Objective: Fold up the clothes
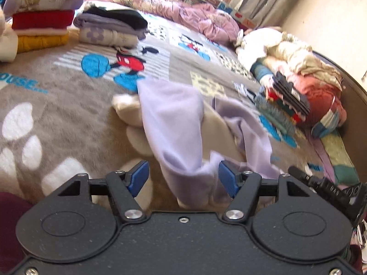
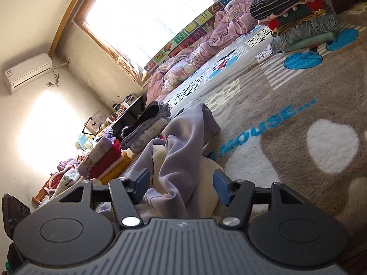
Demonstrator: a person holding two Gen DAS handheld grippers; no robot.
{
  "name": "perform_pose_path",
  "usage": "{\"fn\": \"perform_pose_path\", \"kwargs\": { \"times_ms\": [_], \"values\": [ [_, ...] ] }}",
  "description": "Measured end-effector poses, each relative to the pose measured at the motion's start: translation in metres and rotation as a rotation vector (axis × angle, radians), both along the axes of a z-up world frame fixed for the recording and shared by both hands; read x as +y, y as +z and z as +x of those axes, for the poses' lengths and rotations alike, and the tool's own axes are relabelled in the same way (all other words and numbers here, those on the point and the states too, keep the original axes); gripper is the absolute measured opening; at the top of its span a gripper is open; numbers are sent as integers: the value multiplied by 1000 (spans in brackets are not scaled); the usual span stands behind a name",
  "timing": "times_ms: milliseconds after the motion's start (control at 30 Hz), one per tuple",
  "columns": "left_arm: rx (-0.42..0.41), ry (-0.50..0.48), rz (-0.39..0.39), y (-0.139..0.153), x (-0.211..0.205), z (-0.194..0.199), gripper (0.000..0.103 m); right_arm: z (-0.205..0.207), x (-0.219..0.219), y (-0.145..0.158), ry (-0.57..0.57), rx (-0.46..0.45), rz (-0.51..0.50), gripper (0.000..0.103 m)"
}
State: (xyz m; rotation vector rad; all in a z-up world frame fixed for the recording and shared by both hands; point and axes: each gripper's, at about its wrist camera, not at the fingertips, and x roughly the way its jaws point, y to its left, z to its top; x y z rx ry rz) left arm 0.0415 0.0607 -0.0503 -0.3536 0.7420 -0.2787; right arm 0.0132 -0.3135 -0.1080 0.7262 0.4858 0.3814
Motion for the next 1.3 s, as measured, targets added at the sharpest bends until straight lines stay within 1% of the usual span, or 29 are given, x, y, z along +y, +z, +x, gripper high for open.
{"fn": "perform_pose_path", "kwargs": {
  "times_ms": [100, 167, 367, 533, 800, 1067, 1300],
  "values": [
    [-29, 24, 18, 6, 1, 17, 66, 15, 2, 0, -3, -17, -24, 62],
    [-31, 33, 23, 4, 1, 30, 66, 27, 2, 1, -12, -35, -47, 63],
    [-18, 56, 9, -5, 7, 70, 66, 63, -7, -9, -30, -21, 8, 66],
    [4, 51, -10, -9, 13, 100, 66, 89, -7, -16, -6, -9, 11, 66],
    [38, 43, -41, -16, 23, 148, 66, 121, -7, -20, 66, -30, 33, 66],
    [138, 15, -90, -30, 31, 201, 63, 144, -7, -26, 114, -30, 34, 65],
    [213, 20, -134, -45, 38, 224, 62, 156, -6, -27, 147, -41, 44, 63]
  ]
}}
